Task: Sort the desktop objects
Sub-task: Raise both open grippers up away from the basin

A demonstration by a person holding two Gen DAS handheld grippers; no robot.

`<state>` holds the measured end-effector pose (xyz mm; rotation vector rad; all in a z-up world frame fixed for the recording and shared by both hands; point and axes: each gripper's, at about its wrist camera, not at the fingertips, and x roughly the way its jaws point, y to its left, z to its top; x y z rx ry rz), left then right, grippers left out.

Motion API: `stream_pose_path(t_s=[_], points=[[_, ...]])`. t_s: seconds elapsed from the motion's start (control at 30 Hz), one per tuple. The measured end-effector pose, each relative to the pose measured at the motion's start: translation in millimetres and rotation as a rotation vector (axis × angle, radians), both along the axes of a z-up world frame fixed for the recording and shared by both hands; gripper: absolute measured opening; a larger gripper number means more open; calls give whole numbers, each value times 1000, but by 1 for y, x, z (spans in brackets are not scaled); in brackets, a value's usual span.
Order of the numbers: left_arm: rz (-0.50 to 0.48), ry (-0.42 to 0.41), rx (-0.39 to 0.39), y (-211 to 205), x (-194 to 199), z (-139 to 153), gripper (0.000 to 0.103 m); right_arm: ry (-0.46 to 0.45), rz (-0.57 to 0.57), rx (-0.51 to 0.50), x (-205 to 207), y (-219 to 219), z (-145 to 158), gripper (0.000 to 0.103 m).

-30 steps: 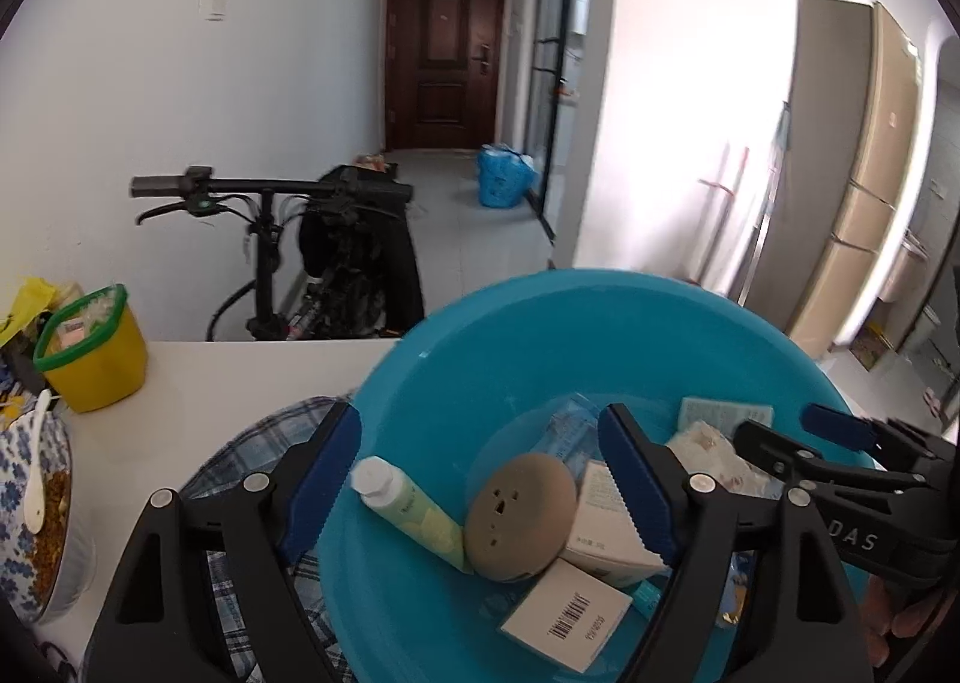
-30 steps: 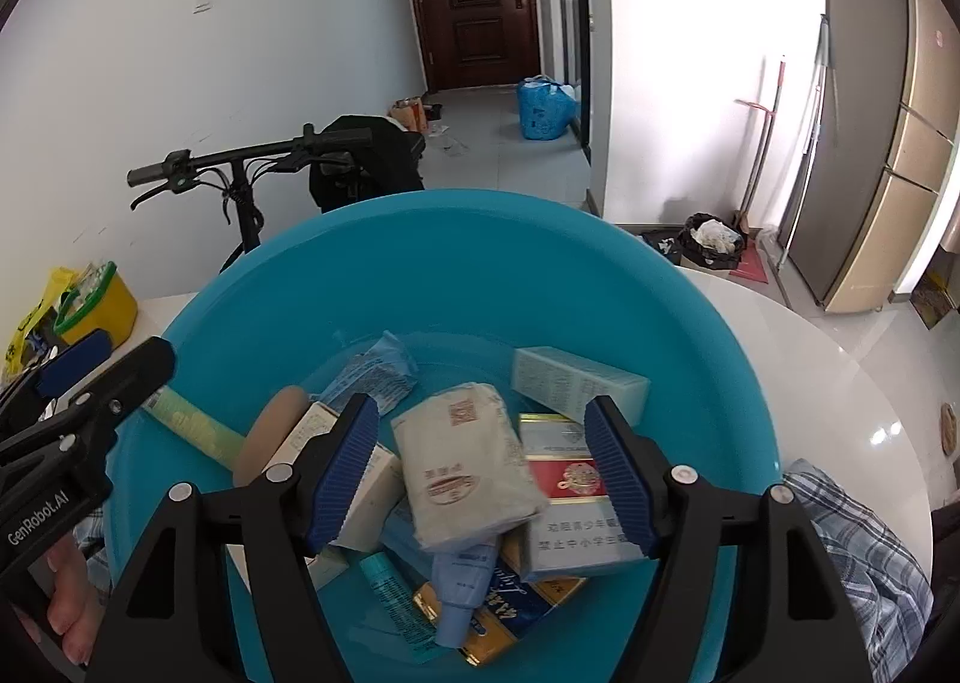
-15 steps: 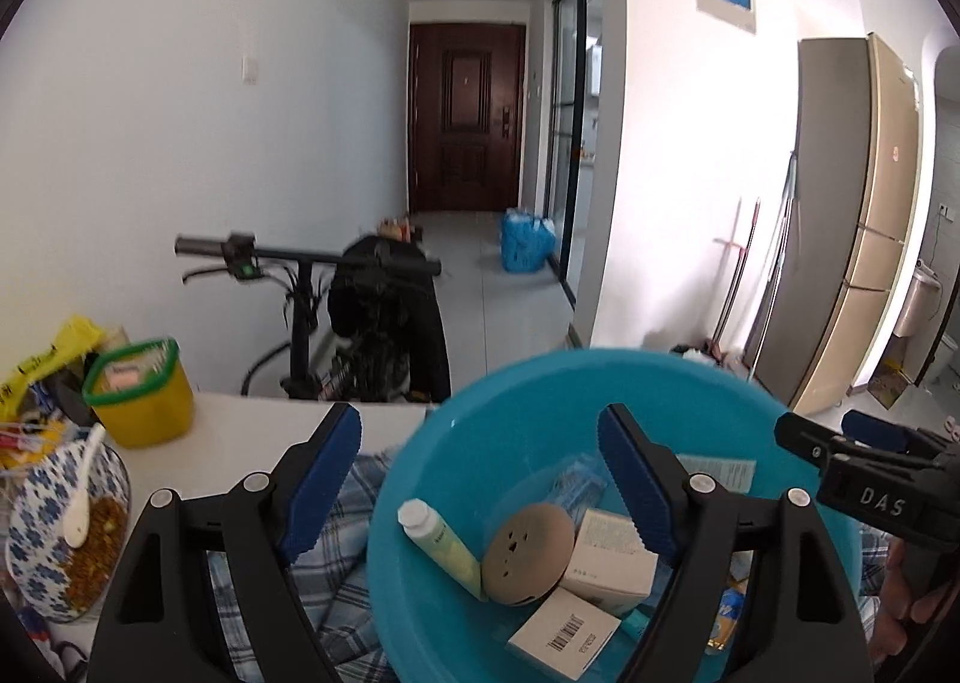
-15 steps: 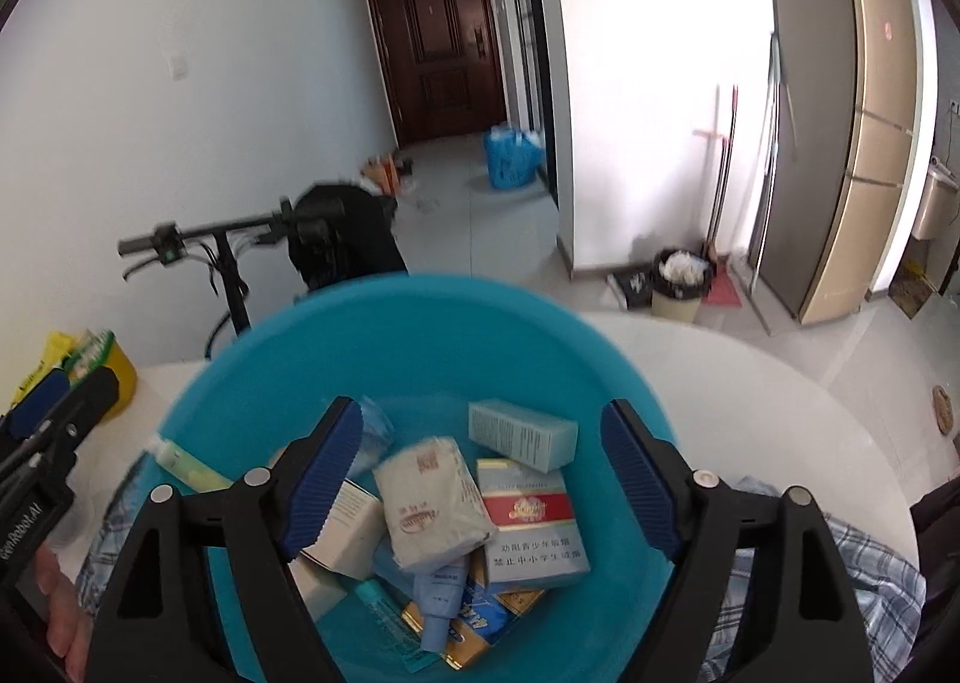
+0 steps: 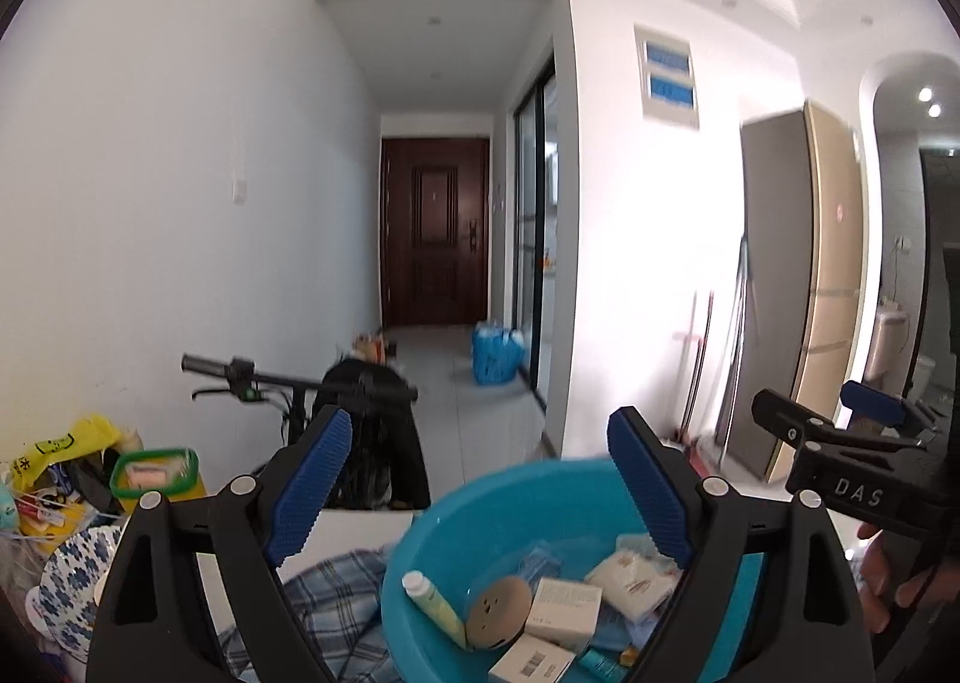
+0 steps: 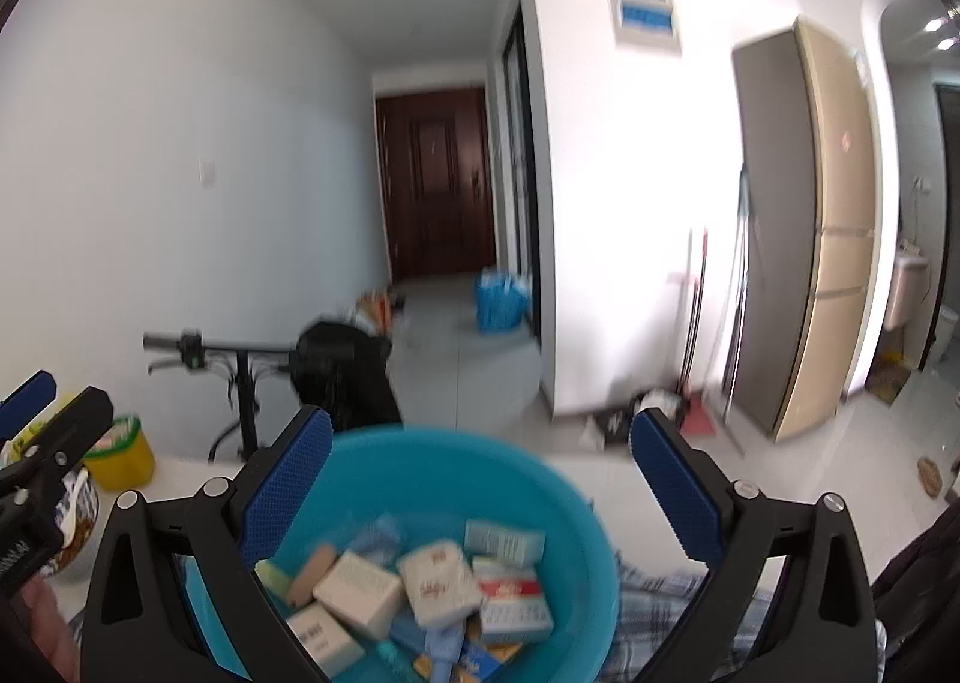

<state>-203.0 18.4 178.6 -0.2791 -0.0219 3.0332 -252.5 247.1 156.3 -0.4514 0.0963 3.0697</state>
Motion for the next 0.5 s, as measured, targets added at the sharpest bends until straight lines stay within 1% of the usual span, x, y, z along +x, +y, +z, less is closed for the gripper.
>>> stream_pose_path(t_s=[0.03,0.07,0.1,0.13,0.17,0.2,0.23,0.3,0.37,0.5], points=[[-6,16,11,-1,6,4,90,26,9,13,5,-3,4,100],[-18,29,19,-3,12,8,90,46,17,30,9,-6,7,103],[-37,37,24,-4,16,11,93,69,20,56,14,-10,11,103],[-62,41,19,-5,20,15,96,95,9,79,20,-13,14,103],[-81,51,13,-5,25,19,103,136,-28,103,26,-17,18,103],[-88,69,14,-4,32,23,103,170,-64,112,31,-20,20,103],[-83,95,15,-4,40,27,103,206,-95,109,37,-21,23,103],[-62,137,21,-6,49,31,103,233,-71,76,44,-20,27,103],[-57,155,30,-9,56,35,103,221,-8,27,46,-17,31,103],[-82,155,64,-16,68,43,103,211,31,-43,53,-10,36,103]])
